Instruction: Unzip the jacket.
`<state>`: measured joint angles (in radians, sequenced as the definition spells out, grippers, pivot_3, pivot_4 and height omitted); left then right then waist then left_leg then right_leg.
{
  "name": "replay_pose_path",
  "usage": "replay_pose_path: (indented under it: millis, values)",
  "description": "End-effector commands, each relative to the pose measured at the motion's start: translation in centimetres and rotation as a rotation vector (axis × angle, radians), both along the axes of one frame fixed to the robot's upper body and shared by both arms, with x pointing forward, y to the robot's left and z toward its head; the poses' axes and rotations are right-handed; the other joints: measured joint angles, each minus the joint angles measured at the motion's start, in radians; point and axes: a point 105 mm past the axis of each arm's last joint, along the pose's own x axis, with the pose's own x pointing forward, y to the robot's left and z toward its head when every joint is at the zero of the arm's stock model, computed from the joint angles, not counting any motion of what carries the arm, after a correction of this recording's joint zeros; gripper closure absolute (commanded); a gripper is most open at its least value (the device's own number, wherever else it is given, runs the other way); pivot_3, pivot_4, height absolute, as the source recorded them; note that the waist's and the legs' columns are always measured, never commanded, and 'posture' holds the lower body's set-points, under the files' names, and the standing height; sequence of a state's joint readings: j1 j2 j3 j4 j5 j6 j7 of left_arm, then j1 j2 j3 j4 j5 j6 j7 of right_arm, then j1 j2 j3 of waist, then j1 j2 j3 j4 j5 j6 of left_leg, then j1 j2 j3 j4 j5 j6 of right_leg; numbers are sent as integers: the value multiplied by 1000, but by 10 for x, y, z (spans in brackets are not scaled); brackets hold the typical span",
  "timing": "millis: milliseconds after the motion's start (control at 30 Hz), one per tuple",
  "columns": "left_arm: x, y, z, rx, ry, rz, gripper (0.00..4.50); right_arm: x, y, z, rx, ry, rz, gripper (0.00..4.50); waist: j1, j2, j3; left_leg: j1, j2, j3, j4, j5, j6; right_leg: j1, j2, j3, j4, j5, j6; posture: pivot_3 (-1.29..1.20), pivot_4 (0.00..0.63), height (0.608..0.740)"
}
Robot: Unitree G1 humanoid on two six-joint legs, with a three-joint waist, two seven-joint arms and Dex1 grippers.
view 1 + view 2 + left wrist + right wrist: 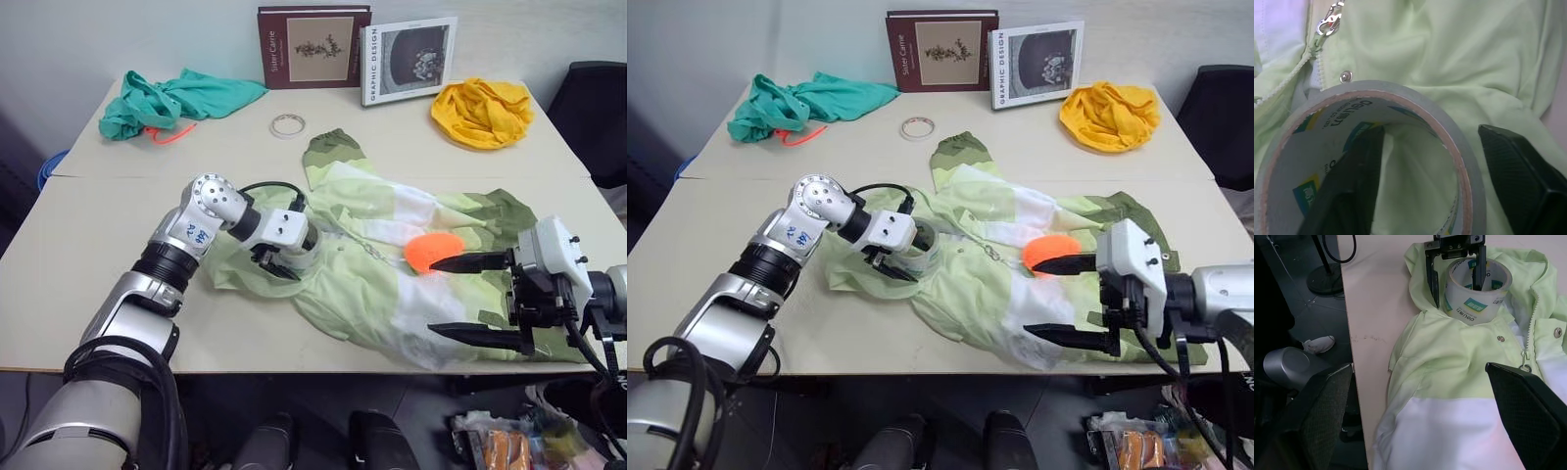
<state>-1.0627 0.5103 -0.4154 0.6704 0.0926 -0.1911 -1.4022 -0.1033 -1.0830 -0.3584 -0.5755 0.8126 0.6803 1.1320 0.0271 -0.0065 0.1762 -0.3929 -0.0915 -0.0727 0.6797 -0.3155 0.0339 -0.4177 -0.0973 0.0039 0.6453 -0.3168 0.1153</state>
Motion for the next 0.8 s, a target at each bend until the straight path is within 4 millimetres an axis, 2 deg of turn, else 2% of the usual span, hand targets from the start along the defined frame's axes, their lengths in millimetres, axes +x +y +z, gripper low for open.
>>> replay_pose_path:
  millis: [33,100,133,200,333,467,633,800]
  values:
    - [-8,-2,18,-59,0,-64,2466,1,4,10,19,-58,0,0,0,0,0,0,0,0,0,0,0,0,0,0,0,0,0,0,150,740]
    - [-14,-1,23,-88,17,-73,3195,4,6,9,25,-64,-1,0,-1,0,0,0,0,0,1,0,0,0,0,0,-1,0,0,0,150,740]
    - [-18,3,25,-96,30,-68,3356,5,7,9,26,-66,1,0,-1,0,0,0,0,0,1,0,0,0,0,0,-1,0,0,0,150,740]
    - [-21,10,31,-134,27,-18,3972,7,10,8,32,-70,9,0,-4,0,0,0,0,0,1,0,0,0,0,1,0,0,0,0,150,740]
    - [-21,31,43,-229,19,163,4097,12,15,8,39,-73,25,0,-4,0,0,0,1,0,1,0,-1,-1,0,1,0,0,0,0,150,740]
    - [-25,86,43,-268,-45,417,4097,20,20,10,56,-75,54,0,-12,0,0,1,1,0,0,-1,-1,-1,1,2,0,0,0,0,150,740]
    - [-23,150,54,-336,-134,759,4097,30,29,12,70,-112,82,0,-9,-1,0,1,1,0,0,-1,-1,-1,1,2,0,0,0,0,150,740]
    - [-21,250,51,-410,-245,1367,4097,36,42,15,104,-125,112,0,-3,-1,0,1,1,0,0,-1,-1,-1,0,2,0,0,0,0,150,740]
